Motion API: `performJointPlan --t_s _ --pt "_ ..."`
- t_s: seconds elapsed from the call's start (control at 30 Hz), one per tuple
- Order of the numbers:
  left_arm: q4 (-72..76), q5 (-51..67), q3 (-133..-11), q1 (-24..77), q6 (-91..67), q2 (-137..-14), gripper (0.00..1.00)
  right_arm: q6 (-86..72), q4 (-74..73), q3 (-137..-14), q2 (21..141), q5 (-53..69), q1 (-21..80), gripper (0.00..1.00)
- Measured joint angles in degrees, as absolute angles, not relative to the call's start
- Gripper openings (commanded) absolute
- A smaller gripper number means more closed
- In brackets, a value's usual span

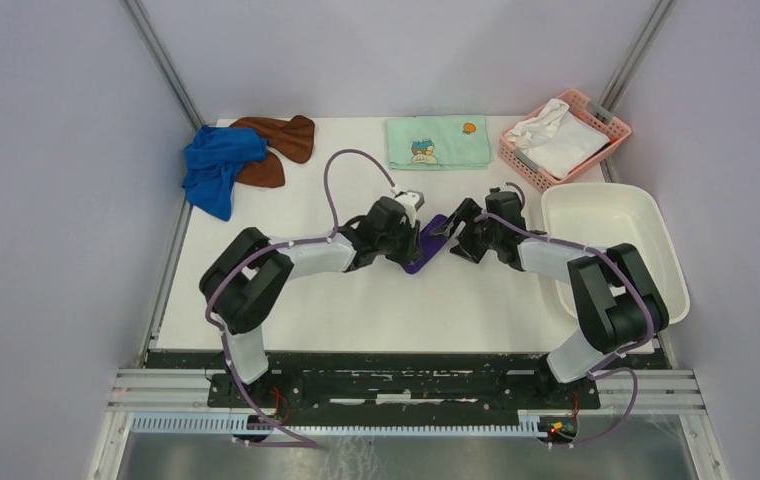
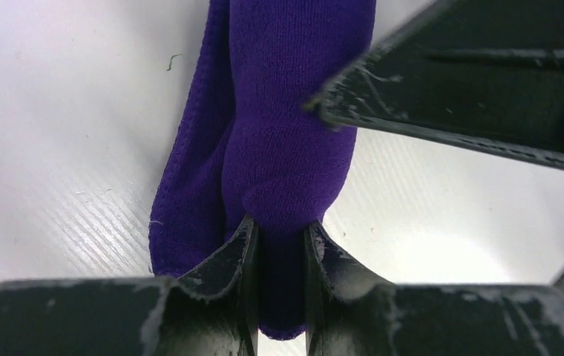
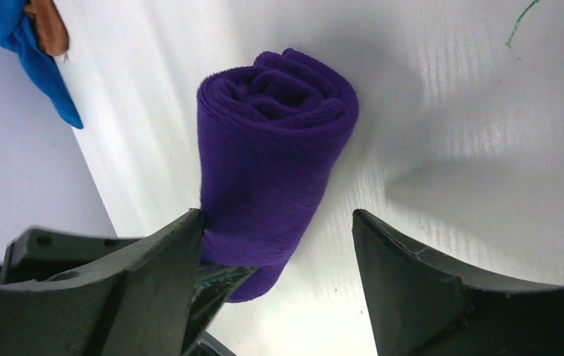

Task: Roll the towels
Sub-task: Roll the towel at the center of the board.

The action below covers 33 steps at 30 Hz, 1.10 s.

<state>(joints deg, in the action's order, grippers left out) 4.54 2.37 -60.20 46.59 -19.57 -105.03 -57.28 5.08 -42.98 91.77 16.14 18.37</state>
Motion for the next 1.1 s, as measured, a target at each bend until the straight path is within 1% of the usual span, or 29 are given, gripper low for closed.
performJointPlan --t_s 0.13,0.27,0.5,0.73,1.1 --pt "5.08 14.06 -60.14 41.08 -25.12 -105.89 0.14 -59.0 12.38 -39.07 91.64 18.0 17.54 0.83" --pt "5.61 23.0 -61.45 37.36 -29.41 -108.57 0.15 -60.71 18.0 -37.32 93.62 18.9 17.34 0.83" --pt "5.28 33.23 -66.3 34.74 -33.93 -114.56 0.15 -63.96 28.25 -37.82 100.2 21.02 17.04 0.84" --pt "6.74 39.64 -67.33 32.45 -38.15 -117.51 0.18 -64.62 31.2 -38.48 102.65 22.52 16.8 0.77" --pt "15.79 44.75 -63.37 30.04 -46.15 -119.13 0.19 -62.94 32.1 -38.85 103.57 24.56 16.75 0.78"
